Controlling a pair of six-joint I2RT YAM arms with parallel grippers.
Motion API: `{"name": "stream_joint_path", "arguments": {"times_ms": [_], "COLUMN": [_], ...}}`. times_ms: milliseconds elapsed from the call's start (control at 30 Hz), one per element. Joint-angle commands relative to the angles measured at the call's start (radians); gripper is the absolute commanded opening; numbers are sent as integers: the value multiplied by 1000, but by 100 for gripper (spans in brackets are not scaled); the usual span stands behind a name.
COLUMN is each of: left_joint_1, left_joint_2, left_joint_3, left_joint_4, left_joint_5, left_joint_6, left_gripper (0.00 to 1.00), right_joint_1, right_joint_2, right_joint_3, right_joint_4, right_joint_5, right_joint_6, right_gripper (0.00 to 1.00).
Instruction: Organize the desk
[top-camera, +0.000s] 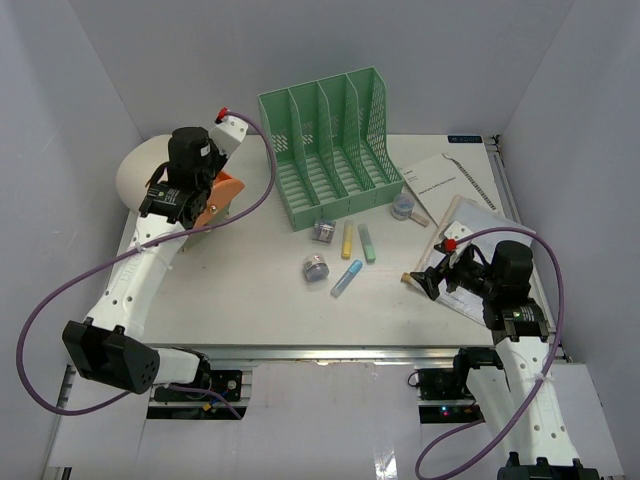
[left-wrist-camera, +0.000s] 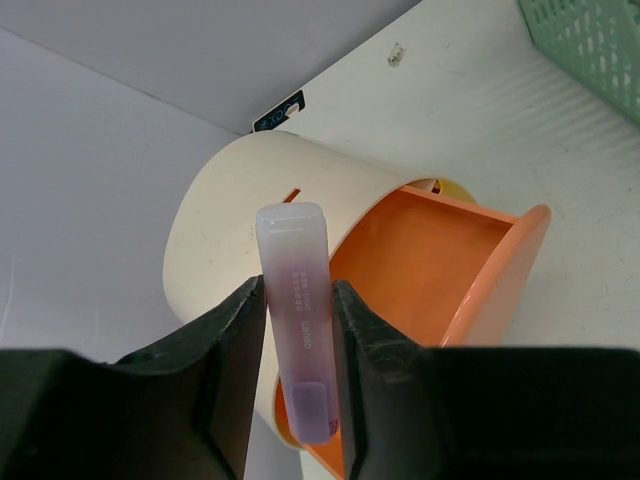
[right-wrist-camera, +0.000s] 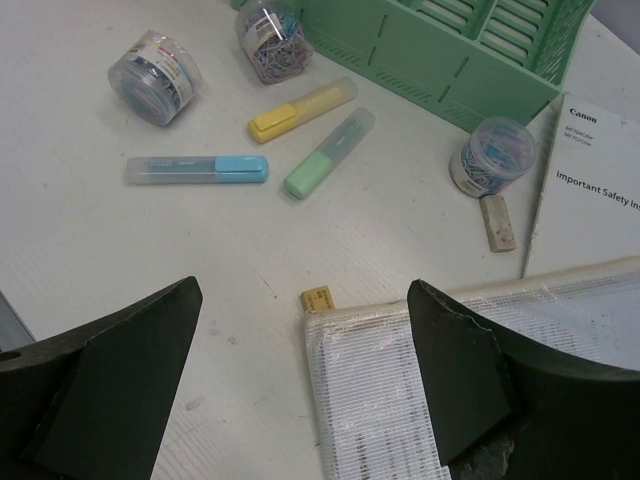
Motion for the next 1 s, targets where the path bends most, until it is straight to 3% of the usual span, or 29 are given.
{"name": "stream_joint_path", "arguments": {"times_ms": [0, 100, 267, 400, 600, 700, 833, 967], "left_joint_1": [9, 9, 9, 9, 10, 9, 9, 7], "left_joint_2": [-27, -60, -98, -144, -266, -333, -445, -589], "left_joint_3": [-40, -79, -99, -20, -37, -123, -318, -503], "left_joint_4": [43, 63, 77, 33, 14, 14, 22, 37], "left_joint_5": [-2, -31, -42, 100, 595, 740, 837, 843], "left_joint_6": [-22, -22, -44, -217, -691, -883, -1019, -1070], "left_gripper": [75, 88, 96, 98, 98, 98, 98, 98], "right_joint_1": [-4, -4, -2, 47, 409, 479, 490, 489], "right_joint_2": [21, 65, 146, 258, 521, 657, 853, 972], "right_joint_3": [4, 30, 100, 207, 297, 340, 440, 480], "right_joint_4": [-24, -68, -138, -165, -88, -33, 13, 83], "right_joint_5": [-55, -85, -120, -143, 252, 397, 632, 689], "right_joint_6": [-43, -76, -136, -98, 165, 269, 402, 446], "right_gripper": [90, 90, 90, 93, 100, 96, 94, 90]}}
